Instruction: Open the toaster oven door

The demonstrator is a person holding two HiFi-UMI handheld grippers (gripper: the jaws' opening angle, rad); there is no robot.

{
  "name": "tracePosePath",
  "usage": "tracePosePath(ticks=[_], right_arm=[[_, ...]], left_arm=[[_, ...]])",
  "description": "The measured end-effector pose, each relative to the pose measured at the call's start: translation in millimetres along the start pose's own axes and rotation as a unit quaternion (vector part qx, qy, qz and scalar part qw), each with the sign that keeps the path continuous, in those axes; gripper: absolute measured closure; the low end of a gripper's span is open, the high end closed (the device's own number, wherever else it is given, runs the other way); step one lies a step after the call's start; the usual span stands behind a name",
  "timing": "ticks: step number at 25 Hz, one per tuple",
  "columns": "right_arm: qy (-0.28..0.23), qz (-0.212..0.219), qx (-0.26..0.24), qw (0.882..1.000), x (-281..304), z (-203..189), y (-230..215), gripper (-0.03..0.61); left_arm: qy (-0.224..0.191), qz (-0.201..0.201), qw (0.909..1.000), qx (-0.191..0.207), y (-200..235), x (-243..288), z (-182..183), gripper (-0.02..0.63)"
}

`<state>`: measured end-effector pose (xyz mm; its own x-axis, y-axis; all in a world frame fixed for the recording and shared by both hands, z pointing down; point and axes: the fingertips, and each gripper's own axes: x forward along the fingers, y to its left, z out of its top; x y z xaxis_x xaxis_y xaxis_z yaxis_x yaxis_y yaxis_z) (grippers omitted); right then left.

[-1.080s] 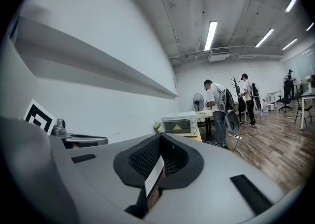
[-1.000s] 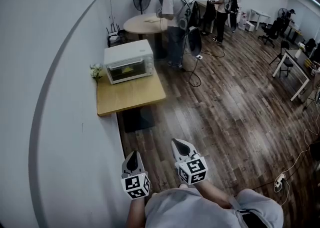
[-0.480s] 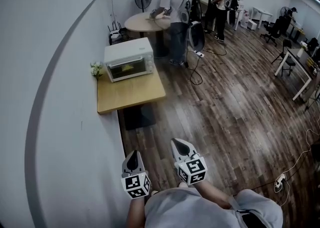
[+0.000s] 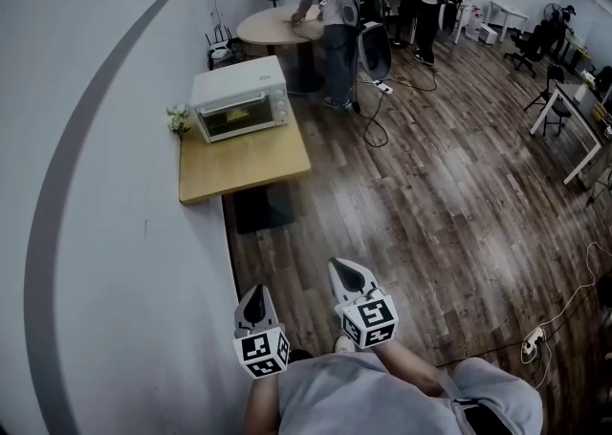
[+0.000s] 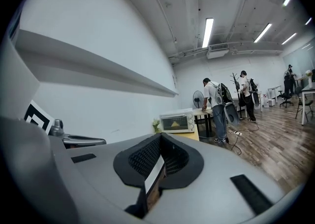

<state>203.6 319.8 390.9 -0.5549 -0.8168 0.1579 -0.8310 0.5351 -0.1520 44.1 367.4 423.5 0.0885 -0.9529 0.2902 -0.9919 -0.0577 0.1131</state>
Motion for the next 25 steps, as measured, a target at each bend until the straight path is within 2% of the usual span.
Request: tracePosePath(ticks=[5, 13, 20, 25], right_arm=[[0.011, 0.000, 0.011, 1.000, -0.4, -10.8, -11.4, 0.580], [0.012, 0.000, 0.015, 1.000, 27.3, -8.6, -16.5, 0.580], [0.016, -0.008, 0.004, 1.000, 81.8, 2.9, -27.9, 0.580], [0.009, -0.018, -0.001, 1.000, 136.9, 13.7, -29.1, 0.580]], left_arm=[[0.016, -0.002, 0.9999, 0.004, -12.4, 0.8, -11.7, 0.607], [0.017, 0.007, 0.9998, 0.002, 2.1, 21.4, -3.0, 0.607], [0.013, -0.006, 0.9999, -0.004, 25.5, 75.3, 15.3, 0.607], [-0.001, -0.015, 0.9999, -0.001, 58.8, 120.8, 37.8, 0.607]])
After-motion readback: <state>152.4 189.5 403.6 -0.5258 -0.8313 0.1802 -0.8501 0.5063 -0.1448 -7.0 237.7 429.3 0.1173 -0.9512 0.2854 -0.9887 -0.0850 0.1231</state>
